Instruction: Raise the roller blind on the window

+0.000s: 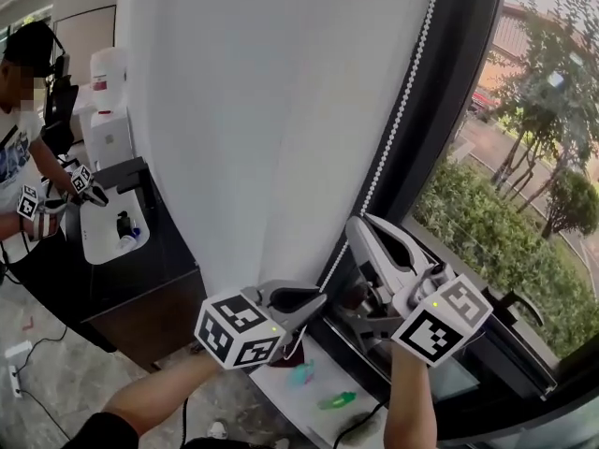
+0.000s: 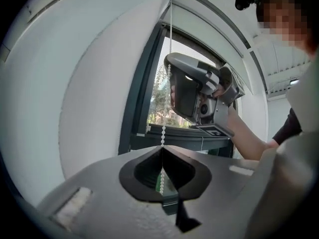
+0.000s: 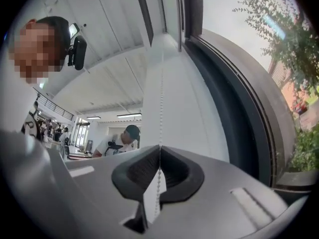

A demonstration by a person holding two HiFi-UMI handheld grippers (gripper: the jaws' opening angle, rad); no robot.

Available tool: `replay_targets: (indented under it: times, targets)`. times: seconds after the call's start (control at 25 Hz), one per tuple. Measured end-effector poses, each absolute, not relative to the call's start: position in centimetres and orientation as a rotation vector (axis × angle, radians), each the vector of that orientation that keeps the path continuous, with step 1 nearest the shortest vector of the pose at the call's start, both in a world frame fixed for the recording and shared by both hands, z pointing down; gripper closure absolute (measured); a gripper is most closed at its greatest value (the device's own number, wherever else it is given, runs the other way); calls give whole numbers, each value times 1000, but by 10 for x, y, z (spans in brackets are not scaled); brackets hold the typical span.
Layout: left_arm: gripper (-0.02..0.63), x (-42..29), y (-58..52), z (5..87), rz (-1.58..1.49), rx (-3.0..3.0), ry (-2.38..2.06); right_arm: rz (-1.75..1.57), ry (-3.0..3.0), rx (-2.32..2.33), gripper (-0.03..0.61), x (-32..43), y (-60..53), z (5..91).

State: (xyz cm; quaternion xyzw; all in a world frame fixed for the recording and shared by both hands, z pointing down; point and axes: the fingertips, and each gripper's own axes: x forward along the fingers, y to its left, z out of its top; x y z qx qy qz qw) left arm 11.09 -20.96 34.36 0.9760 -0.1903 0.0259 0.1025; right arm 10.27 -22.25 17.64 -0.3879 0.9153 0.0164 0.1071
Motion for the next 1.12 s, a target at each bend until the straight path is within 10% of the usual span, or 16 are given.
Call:
replay_targets:
  times: [0.16, 1.12]
  targets:
    - [501, 96, -216, 340, 77, 2897, -653, 101, 2632, -1201, 571, 115, -220, 177]
    - [507, 57, -215, 300, -187, 2851, -921, 169, 2527, -1759, 565, 117, -213, 287]
